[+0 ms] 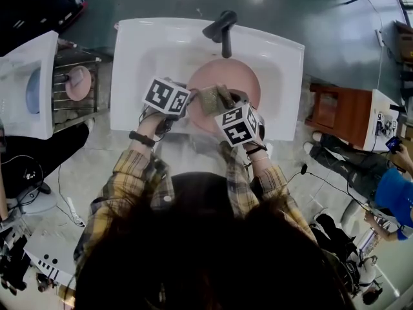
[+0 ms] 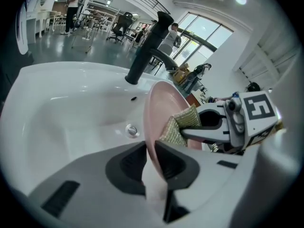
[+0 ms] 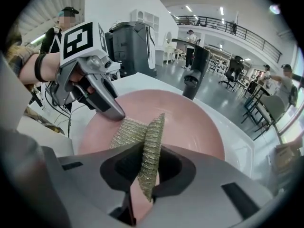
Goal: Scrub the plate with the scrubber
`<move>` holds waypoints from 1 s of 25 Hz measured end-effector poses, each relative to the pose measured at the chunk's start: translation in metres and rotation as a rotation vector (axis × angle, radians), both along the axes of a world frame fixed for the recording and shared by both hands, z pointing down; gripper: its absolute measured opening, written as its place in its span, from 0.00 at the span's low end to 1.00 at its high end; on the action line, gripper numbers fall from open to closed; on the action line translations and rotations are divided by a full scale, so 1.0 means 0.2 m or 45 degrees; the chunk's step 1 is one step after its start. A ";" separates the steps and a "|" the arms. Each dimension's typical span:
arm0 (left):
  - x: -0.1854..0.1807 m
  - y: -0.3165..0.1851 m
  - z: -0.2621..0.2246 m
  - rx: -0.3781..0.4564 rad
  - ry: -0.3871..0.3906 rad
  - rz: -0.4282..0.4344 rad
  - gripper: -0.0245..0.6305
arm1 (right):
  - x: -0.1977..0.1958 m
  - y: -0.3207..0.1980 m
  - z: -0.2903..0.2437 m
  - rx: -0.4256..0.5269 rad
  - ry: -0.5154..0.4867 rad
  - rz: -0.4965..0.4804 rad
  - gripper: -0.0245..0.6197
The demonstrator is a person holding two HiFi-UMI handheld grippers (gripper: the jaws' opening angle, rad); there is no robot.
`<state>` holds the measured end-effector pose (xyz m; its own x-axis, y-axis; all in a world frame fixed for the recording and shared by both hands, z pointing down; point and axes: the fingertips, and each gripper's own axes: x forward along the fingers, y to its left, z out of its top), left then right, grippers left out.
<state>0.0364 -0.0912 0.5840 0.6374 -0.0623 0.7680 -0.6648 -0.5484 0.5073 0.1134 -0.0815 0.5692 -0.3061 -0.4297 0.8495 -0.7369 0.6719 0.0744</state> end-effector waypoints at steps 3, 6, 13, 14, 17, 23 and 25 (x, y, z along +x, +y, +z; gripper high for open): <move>0.00 -0.01 0.00 0.001 0.003 -0.008 0.12 | 0.01 0.09 0.02 -0.026 0.046 -0.054 0.15; 0.00 -0.01 -0.01 0.007 0.003 -0.006 0.12 | 0.03 0.17 0.04 -0.042 0.079 -0.093 0.15; -0.03 -0.01 -0.01 0.008 -0.003 -0.027 0.12 | 0.29 0.19 0.09 -0.087 0.116 0.039 0.15; -0.04 -0.02 -0.01 0.007 -0.003 -0.034 0.12 | 0.33 0.17 0.09 -0.086 0.111 0.072 0.15; -0.05 -0.02 0.00 0.011 -0.008 -0.051 0.12 | 0.40 0.10 0.06 -0.054 0.106 0.139 0.15; -0.11 -0.07 0.00 0.043 -0.045 -0.130 0.12 | 0.38 -0.01 -0.03 0.000 -0.014 0.227 0.15; -0.14 -0.10 0.00 0.063 -0.064 -0.164 0.12 | 0.34 -0.03 -0.07 0.005 -0.091 0.256 0.15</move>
<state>0.0090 -0.1111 0.5848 0.5823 -0.1796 0.7929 -0.7553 -0.4803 0.4459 0.1818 -0.0873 0.5555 -0.2734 -0.4913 0.8270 -0.8596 0.5107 0.0192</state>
